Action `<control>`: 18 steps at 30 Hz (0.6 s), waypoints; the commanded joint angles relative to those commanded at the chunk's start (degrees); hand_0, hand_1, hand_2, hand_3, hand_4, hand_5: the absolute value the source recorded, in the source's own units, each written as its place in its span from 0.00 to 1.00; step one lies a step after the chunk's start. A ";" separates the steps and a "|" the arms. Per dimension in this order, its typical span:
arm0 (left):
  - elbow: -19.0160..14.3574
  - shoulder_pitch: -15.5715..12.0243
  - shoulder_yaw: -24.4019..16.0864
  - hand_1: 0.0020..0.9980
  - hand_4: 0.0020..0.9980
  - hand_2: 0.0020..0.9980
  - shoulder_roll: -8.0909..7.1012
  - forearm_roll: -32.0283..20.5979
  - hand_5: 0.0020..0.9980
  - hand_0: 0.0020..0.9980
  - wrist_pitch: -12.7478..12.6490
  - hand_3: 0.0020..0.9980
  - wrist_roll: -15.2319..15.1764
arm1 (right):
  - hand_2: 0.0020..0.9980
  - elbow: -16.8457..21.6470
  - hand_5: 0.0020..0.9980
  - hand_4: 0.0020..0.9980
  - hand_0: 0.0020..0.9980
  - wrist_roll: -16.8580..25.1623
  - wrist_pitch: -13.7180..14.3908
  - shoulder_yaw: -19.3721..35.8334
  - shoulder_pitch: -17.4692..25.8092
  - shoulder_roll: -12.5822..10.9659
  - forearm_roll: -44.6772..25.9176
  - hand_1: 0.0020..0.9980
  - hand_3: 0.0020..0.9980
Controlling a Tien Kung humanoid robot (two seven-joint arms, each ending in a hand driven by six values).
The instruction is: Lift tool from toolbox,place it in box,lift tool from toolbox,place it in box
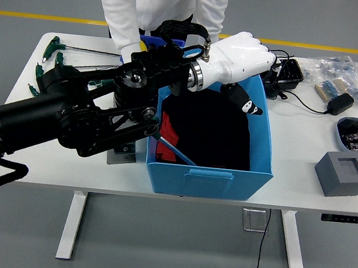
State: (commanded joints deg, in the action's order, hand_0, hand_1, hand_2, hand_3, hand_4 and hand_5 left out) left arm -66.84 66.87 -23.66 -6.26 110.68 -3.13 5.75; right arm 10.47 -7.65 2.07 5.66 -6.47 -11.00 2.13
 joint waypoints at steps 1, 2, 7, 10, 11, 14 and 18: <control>-0.16 -0.17 -0.43 0.56 0.92 0.60 -0.41 0.20 0.44 0.44 0.38 0.59 0.27 | 0.77 -0.01 0.74 0.78 0.56 -0.01 -0.01 -0.01 0.04 0.03 -0.02 0.65 0.64; -0.56 -0.51 -1.17 0.56 0.92 0.60 -1.17 0.55 0.44 0.44 0.95 0.59 0.73 | 0.77 -0.04 0.74 0.78 0.56 -0.02 -0.02 -0.06 0.13 0.09 -0.16 0.65 0.64; -2.03 -1.97 -4.14 0.55 0.92 0.59 -4.43 2.08 0.45 0.42 2.38 0.60 2.15 | 0.77 -0.11 0.75 0.79 0.56 -0.01 -0.03 -0.25 0.49 0.33 -0.74 0.65 0.65; -2.59 -2.96 -6.07 0.55 0.92 0.60 -6.45 2.83 0.46 0.42 2.86 0.60 2.78 | 0.77 -0.15 0.74 0.79 0.56 -0.02 -0.05 -0.47 0.65 0.46 -1.15 0.65 0.65; -2.64 -3.14 -6.42 0.55 0.92 0.60 -6.80 2.95 0.46 0.42 2.97 0.60 2.91 | 0.77 -0.16 0.74 0.79 0.56 -0.07 -0.04 -0.20 0.68 0.49 -0.94 0.65 0.65; -2.40 -3.90 -7.91 0.55 0.92 0.60 -8.35 3.83 0.46 0.42 3.58 0.60 3.69 | 0.77 -0.16 0.74 0.79 0.56 -0.33 -0.06 0.98 0.83 0.59 0.05 0.65 0.65; -1.49 -4.55 -8.68 0.55 0.92 0.60 -10.14 5.09 0.47 0.41 4.61 0.60 4.42 | 0.77 -0.16 0.74 0.79 0.56 -0.54 -0.06 2.00 0.94 0.66 0.99 0.65 0.65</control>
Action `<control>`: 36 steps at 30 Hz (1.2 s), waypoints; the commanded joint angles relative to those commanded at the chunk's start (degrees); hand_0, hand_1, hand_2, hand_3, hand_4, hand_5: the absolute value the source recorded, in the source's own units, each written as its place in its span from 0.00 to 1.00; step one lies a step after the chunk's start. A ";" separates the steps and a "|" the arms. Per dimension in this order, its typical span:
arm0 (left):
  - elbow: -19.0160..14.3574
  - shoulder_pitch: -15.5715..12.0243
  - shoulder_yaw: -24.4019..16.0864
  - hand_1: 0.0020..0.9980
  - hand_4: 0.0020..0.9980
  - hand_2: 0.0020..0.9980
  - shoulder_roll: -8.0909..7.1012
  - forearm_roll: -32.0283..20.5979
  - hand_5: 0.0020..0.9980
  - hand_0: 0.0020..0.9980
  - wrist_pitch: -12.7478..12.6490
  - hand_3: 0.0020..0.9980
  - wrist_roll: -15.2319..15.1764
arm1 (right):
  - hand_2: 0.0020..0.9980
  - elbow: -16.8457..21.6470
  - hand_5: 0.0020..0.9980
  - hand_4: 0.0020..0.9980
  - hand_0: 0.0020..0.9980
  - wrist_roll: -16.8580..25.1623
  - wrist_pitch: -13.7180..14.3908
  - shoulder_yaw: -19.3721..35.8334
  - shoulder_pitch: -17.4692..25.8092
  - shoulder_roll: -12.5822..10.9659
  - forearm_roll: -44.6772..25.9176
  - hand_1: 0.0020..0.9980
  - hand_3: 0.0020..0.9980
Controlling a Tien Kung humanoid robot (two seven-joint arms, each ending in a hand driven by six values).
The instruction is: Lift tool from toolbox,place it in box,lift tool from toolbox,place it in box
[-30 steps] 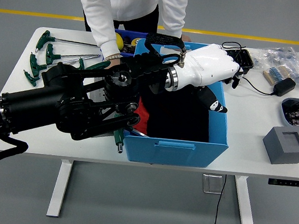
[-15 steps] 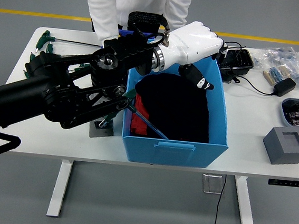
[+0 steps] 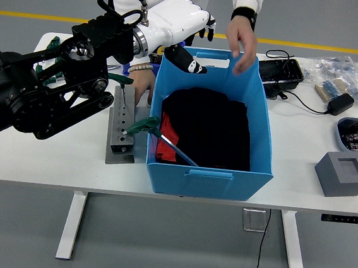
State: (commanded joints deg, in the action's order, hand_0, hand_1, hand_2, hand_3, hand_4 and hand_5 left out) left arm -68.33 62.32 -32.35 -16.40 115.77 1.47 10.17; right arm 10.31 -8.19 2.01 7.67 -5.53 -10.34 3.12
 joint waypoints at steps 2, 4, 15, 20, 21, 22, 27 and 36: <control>0.64 -0.42 0.17 0.55 0.92 0.60 -0.93 0.36 0.47 0.41 0.37 0.60 0.27 | 0.77 0.00 0.74 0.79 0.56 -0.13 0.00 0.65 0.07 0.03 0.62 0.65 0.65; 1.47 -0.88 0.39 0.56 0.91 0.61 -1.61 0.59 0.47 0.42 0.67 0.61 0.46 | 0.77 0.00 0.74 0.79 0.56 -0.23 -0.02 1.17 0.13 0.04 1.10 0.65 0.65; 6.79 -3.15 -0.05 0.57 0.91 0.65 -3.06 -0.34 0.49 0.44 4.50 0.64 3.48 | 0.77 0.00 0.74 0.79 0.56 -0.28 0.01 0.91 0.20 0.19 0.79 0.65 0.65; 6.59 -6.39 -3.22 0.57 0.91 0.65 -4.40 -2.16 0.51 0.43 1.58 0.66 5.73 | 0.77 0.00 0.74 0.79 0.57 -0.26 0.07 1.01 0.39 0.31 0.60 0.65 0.65; 6.31 -7.08 -3.99 0.55 0.90 0.63 -4.57 -2.76 0.52 0.40 0.81 0.66 6.18 | 0.77 0.00 0.75 0.79 0.57 -0.28 0.08 1.18 0.41 0.33 0.75 0.65 0.65; 5.38 -8.47 -5.49 0.55 0.90 0.63 -4.91 -3.45 0.52 0.40 -0.63 0.66 7.10 | 0.77 0.00 0.75 0.79 0.57 -0.32 0.11 1.42 0.48 0.39 0.93 0.65 0.65; 1.51 -14.63 -12.54 0.55 0.90 0.63 -5.34 -7.35 0.52 0.40 -5.34 0.66 10.31 | 0.77 0.00 0.75 0.79 0.57 -0.62 0.14 3.04 0.72 0.54 2.38 0.65 0.65; -3.60 -27.52 -27.41 0.40 0.85 0.56 -1.55 -17.32 0.56 0.27 -17.38 0.68 14.81 | 0.77 0.00 0.75 0.79 0.57 -1.09 0.12 5.40 1.21 0.91 4.67 0.65 0.64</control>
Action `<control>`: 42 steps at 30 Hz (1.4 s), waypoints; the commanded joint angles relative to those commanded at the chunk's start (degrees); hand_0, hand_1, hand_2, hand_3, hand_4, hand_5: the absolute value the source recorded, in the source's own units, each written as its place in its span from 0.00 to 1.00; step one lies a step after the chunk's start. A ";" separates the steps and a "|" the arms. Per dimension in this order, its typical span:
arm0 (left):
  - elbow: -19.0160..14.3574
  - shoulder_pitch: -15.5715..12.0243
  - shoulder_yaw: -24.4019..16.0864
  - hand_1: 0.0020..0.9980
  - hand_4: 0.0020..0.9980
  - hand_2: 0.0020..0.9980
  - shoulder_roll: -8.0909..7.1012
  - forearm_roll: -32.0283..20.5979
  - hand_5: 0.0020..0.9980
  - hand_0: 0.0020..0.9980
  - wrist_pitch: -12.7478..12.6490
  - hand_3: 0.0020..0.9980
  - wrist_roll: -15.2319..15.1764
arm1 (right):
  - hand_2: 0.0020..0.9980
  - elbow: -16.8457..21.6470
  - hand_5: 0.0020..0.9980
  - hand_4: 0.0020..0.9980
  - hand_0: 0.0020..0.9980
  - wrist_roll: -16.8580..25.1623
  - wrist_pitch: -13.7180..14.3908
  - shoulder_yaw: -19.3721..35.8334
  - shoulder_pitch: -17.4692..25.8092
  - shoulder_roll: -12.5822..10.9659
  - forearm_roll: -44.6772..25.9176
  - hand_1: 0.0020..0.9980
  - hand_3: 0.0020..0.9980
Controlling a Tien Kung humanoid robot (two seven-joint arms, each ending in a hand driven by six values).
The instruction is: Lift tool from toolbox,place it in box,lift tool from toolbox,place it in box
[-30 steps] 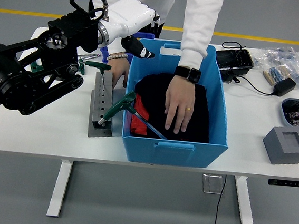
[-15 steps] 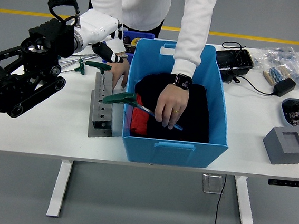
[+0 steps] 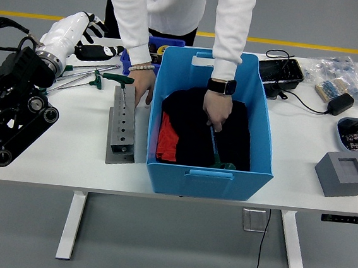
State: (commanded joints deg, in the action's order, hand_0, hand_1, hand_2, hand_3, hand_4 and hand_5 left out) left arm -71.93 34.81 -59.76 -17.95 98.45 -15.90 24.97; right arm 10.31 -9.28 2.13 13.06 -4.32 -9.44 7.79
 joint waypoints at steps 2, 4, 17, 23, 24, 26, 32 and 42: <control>-0.29 -2.80 -1.95 0.40 0.85 0.56 1.00 -4.78 0.56 0.27 -4.49 0.68 -0.67 | 0.77 0.00 0.75 0.79 0.57 0.09 0.02 -0.31 0.03 0.03 -0.37 0.65 0.64; -0.61 -5.25 -2.75 0.33 0.75 0.54 1.75 -9.62 0.66 0.23 -9.31 0.69 -1.85 | 0.77 0.00 0.75 0.79 0.58 0.15 0.03 -0.64 0.03 0.03 -0.65 0.65 0.64; -2.76 -13.26 -1.63 0.32 0.73 0.55 4.91 -40.91 0.80 0.23 -19.73 0.82 -13.48 | 0.77 0.00 0.75 0.79 0.58 0.72 -0.15 -1.96 -0.22 -0.14 -2.28 0.65 0.64; -2.36 -14.45 -1.32 0.37 0.74 0.62 5.61 -55.43 0.88 0.25 -19.64 0.84 -15.07 | 0.77 0.00 0.75 0.79 0.58 0.94 -0.21 -2.50 -0.34 -0.27 -2.77 0.65 0.64; -2.34 -14.67 -1.34 0.37 0.74 0.62 5.66 -57.67 0.88 0.25 -19.61 0.84 -15.18 | 0.77 0.00 0.75 0.79 0.58 0.97 -0.21 -2.51 -0.36 -0.28 -2.79 0.65 0.64; -2.21 -14.97 -1.37 0.37 0.74 0.62 5.70 -62.51 0.88 0.25 -19.64 0.84 -15.32 | 0.77 0.00 0.75 0.79 0.58 0.91 -0.17 -2.09 -0.38 -0.26 -2.44 0.65 0.64; -1.34 -14.81 -0.38 0.38 0.74 0.62 5.61 -77.29 0.92 0.25 -19.04 0.84 -15.52 | 0.77 0.00 0.75 0.79 0.58 0.88 -0.20 -2.10 -0.50 -0.28 -2.29 0.65 0.64; 1.06 -13.17 0.98 0.34 0.74 0.58 5.97 -95.21 0.97 0.22 -16.47 0.85 -16.31 | 0.77 0.00 0.75 0.79 0.58 0.79 -0.17 -2.00 -0.39 -0.13 -2.00 0.65 0.64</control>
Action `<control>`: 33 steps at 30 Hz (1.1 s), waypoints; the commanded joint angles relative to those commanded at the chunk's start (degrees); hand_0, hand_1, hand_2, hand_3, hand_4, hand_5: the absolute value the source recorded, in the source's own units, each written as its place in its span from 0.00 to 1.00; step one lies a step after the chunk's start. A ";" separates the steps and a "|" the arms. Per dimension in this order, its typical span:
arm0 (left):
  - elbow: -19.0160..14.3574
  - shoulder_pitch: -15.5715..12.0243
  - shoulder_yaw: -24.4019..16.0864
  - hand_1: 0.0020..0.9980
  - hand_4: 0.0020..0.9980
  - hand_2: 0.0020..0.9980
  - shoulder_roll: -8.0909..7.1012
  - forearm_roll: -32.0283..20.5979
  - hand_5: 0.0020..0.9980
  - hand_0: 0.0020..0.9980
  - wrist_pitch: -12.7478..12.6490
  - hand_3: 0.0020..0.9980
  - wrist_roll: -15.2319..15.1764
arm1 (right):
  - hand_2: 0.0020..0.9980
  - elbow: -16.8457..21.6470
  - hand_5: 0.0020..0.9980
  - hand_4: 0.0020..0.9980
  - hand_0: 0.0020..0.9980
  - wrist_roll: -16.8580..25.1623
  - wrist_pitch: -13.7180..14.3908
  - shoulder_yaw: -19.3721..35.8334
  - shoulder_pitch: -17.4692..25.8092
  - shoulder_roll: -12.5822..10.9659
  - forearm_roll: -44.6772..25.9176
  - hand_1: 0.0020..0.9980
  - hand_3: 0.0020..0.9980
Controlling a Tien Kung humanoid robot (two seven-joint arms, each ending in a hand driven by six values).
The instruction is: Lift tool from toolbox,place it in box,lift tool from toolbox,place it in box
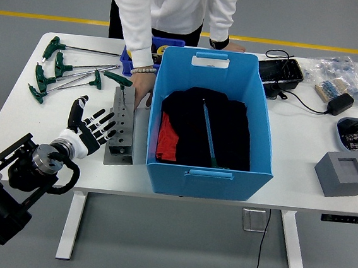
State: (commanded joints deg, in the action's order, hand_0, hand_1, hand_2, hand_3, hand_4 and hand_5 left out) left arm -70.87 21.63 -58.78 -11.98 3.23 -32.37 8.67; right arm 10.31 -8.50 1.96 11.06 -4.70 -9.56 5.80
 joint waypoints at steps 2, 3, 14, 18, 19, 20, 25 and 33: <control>0.27 0.36 0.42 0.34 0.74 0.58 -0.17 0.74 0.97 0.22 0.43 0.85 0.34 | 0.77 0.00 0.75 0.79 0.58 0.01 0.06 -0.04 0.02 0.02 -0.05 0.65 0.64; 0.50 0.66 0.67 0.34 0.74 0.58 -0.24 1.34 0.97 0.22 0.51 0.85 0.51 | 0.77 0.00 0.75 0.79 0.58 0.06 0.05 -0.37 0.00 0.01 -0.34 0.65 0.64; 1.52 4.29 4.33 0.29 0.74 0.55 -1.78 4.95 0.99 0.21 1.74 0.85 2.38 | 0.77 0.00 0.75 0.79 0.58 0.35 0.02 -1.77 -0.32 -0.15 -1.58 0.65 0.64; 2.29 5.71 5.75 0.29 0.74 0.54 -2.55 5.01 1.00 0.21 2.28 0.85 3.00 | 0.77 0.00 0.75 0.79 0.58 0.42 0.02 -2.11 -0.40 -0.21 -1.88 0.65 0.64; 2.52 6.07 6.08 0.29 0.74 0.54 -2.74 5.06 1.00 0.21 2.41 0.85 3.18 | 0.77 0.00 0.75 0.79 0.58 0.44 0.02 -2.20 -0.41 -0.22 -1.98 0.65 0.64; 2.75 6.42 6.36 0.29 0.74 0.54 -2.92 5.13 1.00 0.21 2.51 0.85 3.34 | 0.77 0.00 0.75 0.79 0.58 0.47 0.01 -2.38 -0.42 -0.22 -2.15 0.65 0.64; 3.68 7.81 7.27 0.28 0.75 0.54 -3.53 5.73 1.00 0.21 2.78 0.85 3.78 | 0.77 0.00 0.75 0.79 0.58 0.49 0.03 -2.58 -0.45 -0.24 -2.29 0.65 0.64; 5.35 9.69 8.99 0.28 0.75 0.54 -3.47 4.70 1.00 0.21 3.45 0.86 3.87 | 0.77 0.00 0.75 0.79 0.58 0.59 -0.01 -3.47 -0.47 -0.25 -3.05 0.65 0.64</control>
State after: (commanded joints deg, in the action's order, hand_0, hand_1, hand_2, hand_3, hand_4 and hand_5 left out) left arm -65.52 31.32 -49.79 -15.45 7.93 -28.92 12.54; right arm 10.31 -7.91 1.96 7.59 -5.17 -9.82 2.75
